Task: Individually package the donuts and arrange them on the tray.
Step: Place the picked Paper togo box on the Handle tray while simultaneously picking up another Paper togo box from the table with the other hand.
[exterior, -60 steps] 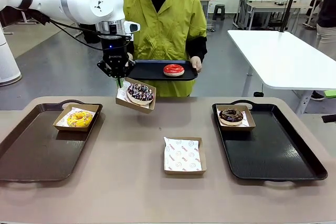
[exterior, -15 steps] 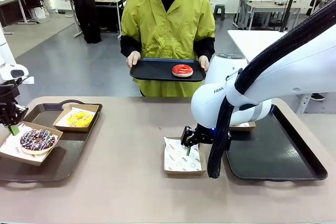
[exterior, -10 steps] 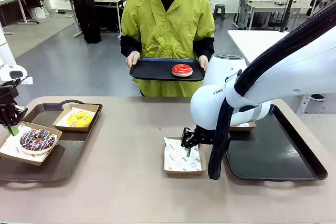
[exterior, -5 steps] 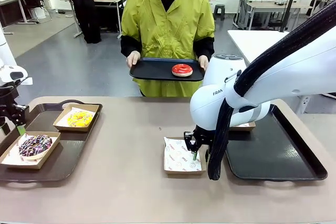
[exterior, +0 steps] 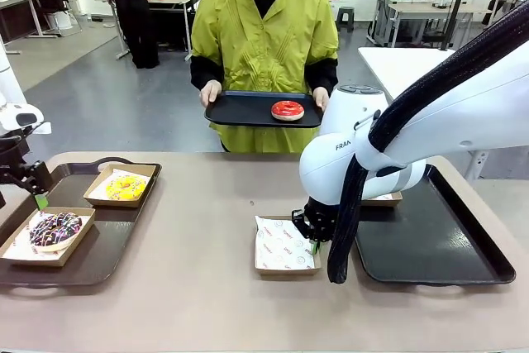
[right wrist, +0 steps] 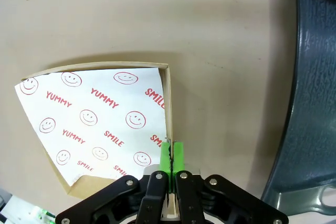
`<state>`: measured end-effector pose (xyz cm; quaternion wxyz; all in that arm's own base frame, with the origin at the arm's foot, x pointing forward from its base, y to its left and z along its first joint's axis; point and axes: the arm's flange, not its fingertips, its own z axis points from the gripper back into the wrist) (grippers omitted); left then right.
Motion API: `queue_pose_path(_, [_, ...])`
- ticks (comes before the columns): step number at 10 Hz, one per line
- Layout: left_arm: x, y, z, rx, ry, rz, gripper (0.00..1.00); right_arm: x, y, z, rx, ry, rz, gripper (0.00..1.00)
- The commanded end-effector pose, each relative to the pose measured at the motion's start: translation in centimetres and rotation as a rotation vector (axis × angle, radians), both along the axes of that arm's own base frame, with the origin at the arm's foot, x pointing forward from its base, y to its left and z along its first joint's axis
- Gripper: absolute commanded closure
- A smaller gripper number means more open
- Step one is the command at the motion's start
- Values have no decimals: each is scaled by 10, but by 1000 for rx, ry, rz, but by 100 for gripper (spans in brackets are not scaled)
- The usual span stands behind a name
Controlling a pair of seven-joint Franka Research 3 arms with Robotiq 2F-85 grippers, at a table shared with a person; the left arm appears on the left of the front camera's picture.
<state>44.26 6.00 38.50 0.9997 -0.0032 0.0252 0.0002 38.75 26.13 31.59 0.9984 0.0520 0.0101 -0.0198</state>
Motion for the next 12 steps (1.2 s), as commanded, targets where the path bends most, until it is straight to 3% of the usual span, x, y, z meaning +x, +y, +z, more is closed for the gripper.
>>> queue_pose_path(1, [1,1,-2,24,3,18,6,5,2,-2,-14,-8,2,100])
queue_pose_path(2, [1,1,-1,17,5,18,0,4,3,-2,-19,-8,-1,100])
queue_pose_path(4, [0,6,10,-70,16,45,0,-5,11,27,-5,-21,41,100])
queue_pose_path(6, [-7,34,49,-360,24,61,0,0,20,104,20,-90,97,100])
queue_pose_path(9, [-23,93,91,-744,89,91,0,42,34,185,3,-47,137,100])
queue_pose_path(12, [-28,161,98,-1047,75,176,0,108,48,221,-31,-37,138,100])
